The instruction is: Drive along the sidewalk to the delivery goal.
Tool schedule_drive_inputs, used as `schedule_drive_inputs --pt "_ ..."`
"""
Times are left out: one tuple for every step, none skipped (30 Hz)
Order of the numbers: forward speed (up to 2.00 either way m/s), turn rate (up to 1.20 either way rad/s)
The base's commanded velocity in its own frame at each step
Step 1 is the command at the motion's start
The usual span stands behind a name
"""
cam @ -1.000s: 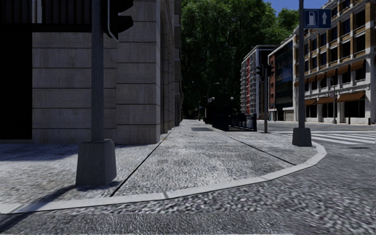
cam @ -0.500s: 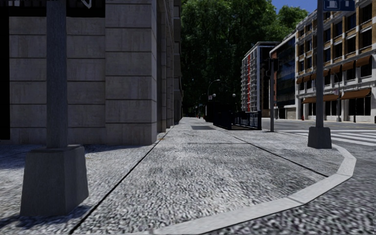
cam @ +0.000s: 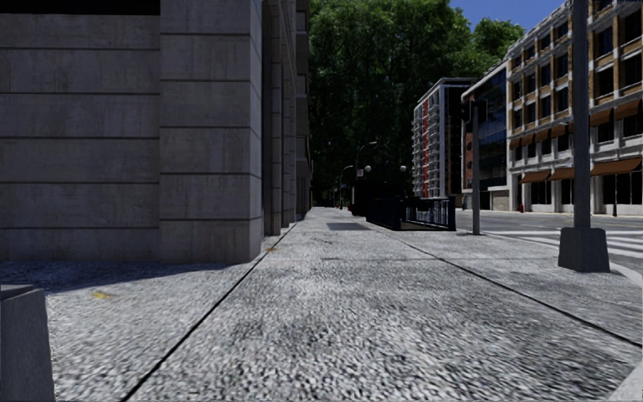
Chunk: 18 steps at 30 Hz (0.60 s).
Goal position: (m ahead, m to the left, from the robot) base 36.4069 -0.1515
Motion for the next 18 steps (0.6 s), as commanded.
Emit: schedule_drive_inputs --pt "1.27 0.00" --pt "1.27 0.00" --pt "1.27 0.00" --pt "1.27 0.00" --pt "1.27 0.00" --pt "1.27 0.00" --pt "1.27 0.00" --pt "1.27 0.00" --pt "1.28 0.00" --pt "1.28 0.00" --pt "1.28 0.00" --pt "1.28 0.00" --pt "1.28 0.00" --pt "1.28 0.00" --pt "1.28 0.00" --pt "1.28 0.00" --pt "1.28 0.00" --pt "1.29 0.00"
